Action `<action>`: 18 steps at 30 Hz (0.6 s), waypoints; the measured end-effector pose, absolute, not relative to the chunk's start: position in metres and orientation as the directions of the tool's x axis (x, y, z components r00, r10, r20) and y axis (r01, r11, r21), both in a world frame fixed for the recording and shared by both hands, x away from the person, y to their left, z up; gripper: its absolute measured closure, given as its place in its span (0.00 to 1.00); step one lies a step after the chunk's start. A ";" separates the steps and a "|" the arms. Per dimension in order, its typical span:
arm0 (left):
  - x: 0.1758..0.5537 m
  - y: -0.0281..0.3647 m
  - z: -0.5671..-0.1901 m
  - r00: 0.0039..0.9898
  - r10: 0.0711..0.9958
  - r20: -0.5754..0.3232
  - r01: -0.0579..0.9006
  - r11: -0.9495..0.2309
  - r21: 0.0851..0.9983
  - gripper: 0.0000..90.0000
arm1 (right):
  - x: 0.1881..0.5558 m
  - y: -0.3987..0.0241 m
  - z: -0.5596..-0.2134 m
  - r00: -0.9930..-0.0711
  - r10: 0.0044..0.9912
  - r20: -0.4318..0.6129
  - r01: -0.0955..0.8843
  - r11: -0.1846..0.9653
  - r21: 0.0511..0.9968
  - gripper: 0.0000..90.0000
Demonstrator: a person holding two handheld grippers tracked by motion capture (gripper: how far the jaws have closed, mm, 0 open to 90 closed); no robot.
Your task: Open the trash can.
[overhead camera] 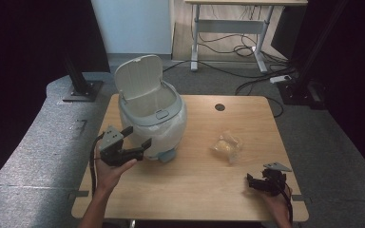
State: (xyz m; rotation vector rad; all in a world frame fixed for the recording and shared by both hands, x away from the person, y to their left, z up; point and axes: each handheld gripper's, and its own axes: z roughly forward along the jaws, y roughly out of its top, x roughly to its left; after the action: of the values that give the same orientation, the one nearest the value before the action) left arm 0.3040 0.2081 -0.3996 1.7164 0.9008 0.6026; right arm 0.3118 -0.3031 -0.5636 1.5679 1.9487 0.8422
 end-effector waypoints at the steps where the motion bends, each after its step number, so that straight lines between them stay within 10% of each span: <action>1: 0.303 0.211 -0.405 0.584 0.811 -0.040 0.285 -0.159 0.945 0.20 | 0.312 -0.303 -0.564 -0.214 0.977 0.000 0.669 0.147 0.728 0.07; 18: 0.310 0.231 -0.475 0.543 0.833 -0.107 0.443 -0.176 0.879 0.19 | 0.311 -0.303 -0.564 -0.207 0.978 0.000 0.670 0.141 0.729 0.07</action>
State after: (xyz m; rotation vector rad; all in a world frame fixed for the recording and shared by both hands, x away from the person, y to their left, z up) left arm 0.3105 0.2305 -0.4750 1.8060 1.0556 0.5017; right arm 0.3108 -0.3028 -0.5636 1.5738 1.9410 0.8400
